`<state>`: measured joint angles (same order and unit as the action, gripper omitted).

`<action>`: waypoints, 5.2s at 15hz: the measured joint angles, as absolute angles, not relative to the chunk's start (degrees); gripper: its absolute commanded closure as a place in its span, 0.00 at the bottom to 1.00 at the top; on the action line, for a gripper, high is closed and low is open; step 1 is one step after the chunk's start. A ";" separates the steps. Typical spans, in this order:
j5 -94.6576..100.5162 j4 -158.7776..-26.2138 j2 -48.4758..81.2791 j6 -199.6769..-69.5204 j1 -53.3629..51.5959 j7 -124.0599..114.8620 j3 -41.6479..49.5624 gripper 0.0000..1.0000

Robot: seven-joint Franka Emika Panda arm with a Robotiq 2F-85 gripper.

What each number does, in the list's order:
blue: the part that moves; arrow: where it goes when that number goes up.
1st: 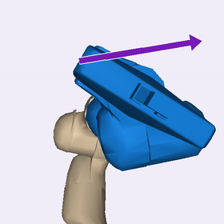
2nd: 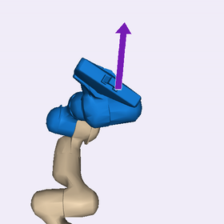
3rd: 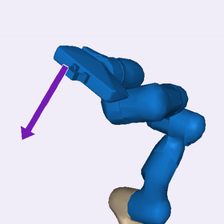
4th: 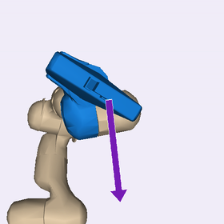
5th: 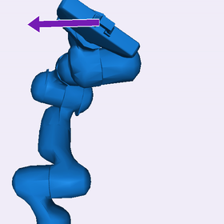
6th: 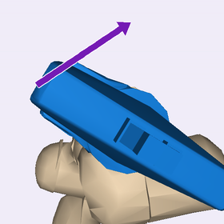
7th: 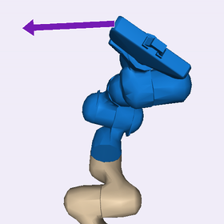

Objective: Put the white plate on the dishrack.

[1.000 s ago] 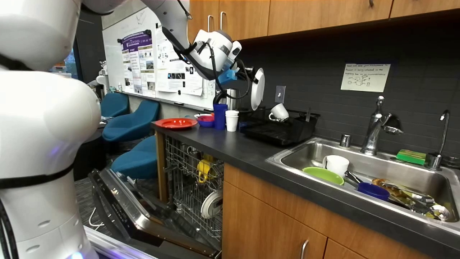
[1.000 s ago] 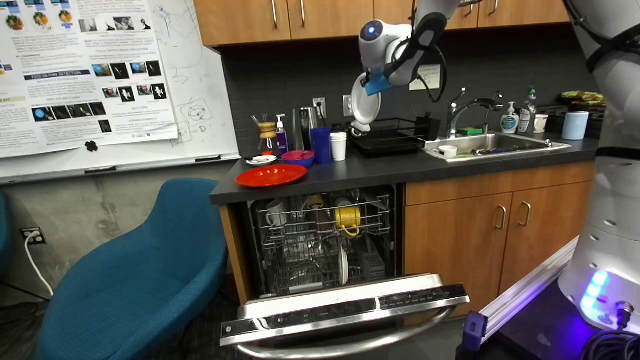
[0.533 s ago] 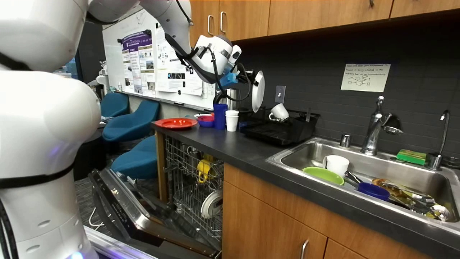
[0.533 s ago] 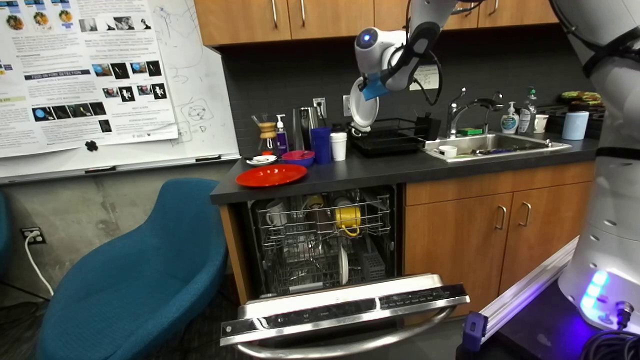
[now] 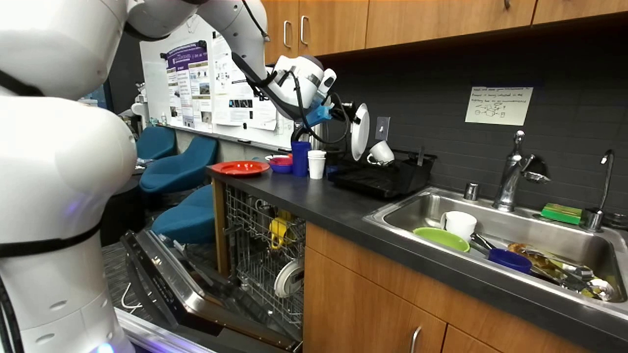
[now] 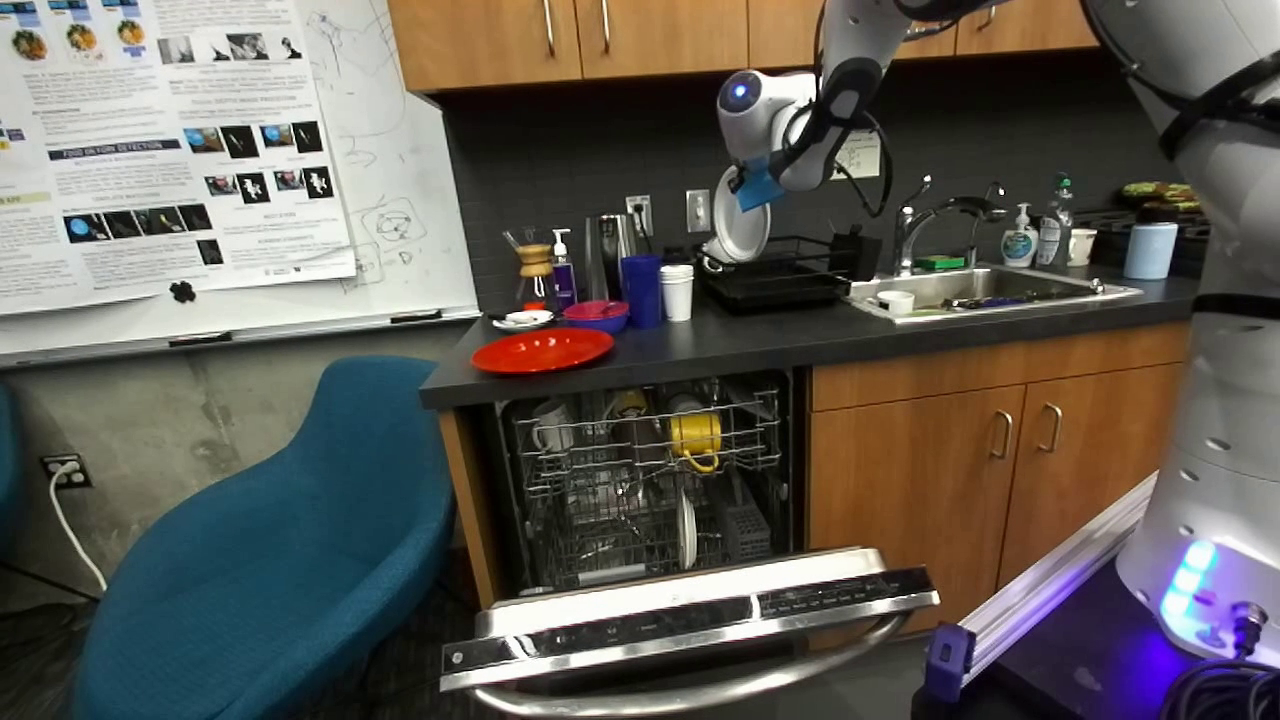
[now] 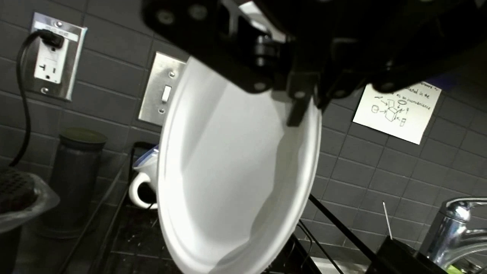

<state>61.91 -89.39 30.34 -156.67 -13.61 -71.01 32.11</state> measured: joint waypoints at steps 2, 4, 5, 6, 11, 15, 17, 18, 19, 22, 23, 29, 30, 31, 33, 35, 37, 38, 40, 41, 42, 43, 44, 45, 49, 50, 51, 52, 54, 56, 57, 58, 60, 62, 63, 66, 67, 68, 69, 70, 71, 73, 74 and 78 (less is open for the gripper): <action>61.86 -89.58 30.70 -156.67 -13.14 -71.01 32.12 0.99; 61.76 -89.99 30.85 -156.70 -12.88 -71.01 32.03 0.99; 61.75 -90.16 30.92 -156.70 -12.85 -71.01 31.97 0.99; 61.72 -90.27 30.98 -156.70 -12.84 -71.01 31.90 0.99; 59.60 -90.30 31.25 -156.72 -12.65 -70.64 30.98 0.99; 57.94 -90.31 31.34 -156.73 -12.59 -70.17 30.16 0.99; 57.67 -90.40 31.41 -156.73 -12.57 -70.17 29.97 0.99; 57.56 -90.51 31.41 -156.74 -12.51 -70.17 29.93 0.99; 57.50 -90.61 31.41 -156.77 -12.42 -70.17 29.89 0.99; 57.28 -91.07 31.41 -156.84 -12.07 -70.17 29.80 0.99; 57.27 -91.37 31.41 -156.87 -11.96 -70.17 29.74 0.99; 57.26 -92.74 31.41 -157.38 -11.84 -70.17 29.47 0.99; 57.26 -92.76 31.41 -157.41 -11.84 -70.17 29.45 0.99; 57.26 -92.77 31.41 -157.44 -11.84 -70.17 29.45 0.99; 57.26 -92.77 31.41 -157.50 -11.84 -70.17 29.44 0.99; 57.26 -92.82 31.41 -157.56 -11.84 -70.13 29.36 0.99; 57.22 -93.09 31.41 -157.63 -11.84 -70.05 29.06 0.99; 56.98 -93.37 31.41 -157.64 -11.78 -69.94 28.73 0.99; 56.16 -93.84 31.40 -157.64 -11.57 -69.29 28.09 0.99; 55.70 -93.95 31.40 -157.64 -11.44 -68.90 27.84 0.99; 55.35 -93.99 31.39 -157.64 -11.27 -68.55 27.63 0.99; 54.86 -94.00 31.39 -157.64 -11.06 -68.02 27.44 0.86; 54.59 -94.00 31.36 -157.64 -10.86 -67.69 27.27 0.69; 54.24 -94.00 31.34 -157.64 -10.64 -67.27 27.10 0.65; 51.73 -94.46 31.47 -157.62 -9.69 -64.08 25.60 0.64; 51.73 -94.46 31.57 -157.62 -9.74 -64.12 25.60 0.58; 51.73 -94.46 31.57 -157.62 -9.78 -64.12 25.60 0.53; 51.73 -94.44 31.57 -157.62 -9.79 -64.12 25.61 0.53; 51.73 -94.44 31.57 -157.61 -9.79 -64.12 25.63 0.53; 51.73 -94.44 31.57 -157.61 -9.79 -64.12 25.63 0.53; 51.73 -94.44 31.57 -157.61 -9.79 -64.12 25.63 0.53; 51.73 -94.44 31.57 -157.61 -9.79 -64.12 25.63 0.53; 51.73 -94.44 31.57 -157.61 -9.79 -64.12 25.63 0.53; 51.73 -94.44 31.57 -157.61 -9.79 -64.12 25.63 0.53; 51.73 -94.44 31.57 -157.61 -9.79 -64.12 25.63 0.53; 51.73 -94.44 31.57 -157.61 -9.79 -64.12 25.63 0.27; 51.73 -94.44 31.59 -157.61 -9.81 -64.12 25.62 0.22; 51.56 -94.46 31.60 -157.63 -9.77 -64.08 25.47 0.17; 50.73 -94.46 31.59 -157.79 -9.55 -63.91 24.96 0.10; 48.97 -94.46 31.59 -158.19 -9.11 -63.24 24.08 0.04; 46.86 -94.46 31.56 -158.68 -8.47 -62.13 22.88 0.01; 43.26 -94.45 31.52 -159.51 -7.29 -60.03 20.64 0.00; 42.22 -94.44 31.52 -159.69 -6.90 -59.45 19.95 0.00; 43.26 -94.25 31.51 -159.72 -7.21 -59.50 20.64 0.00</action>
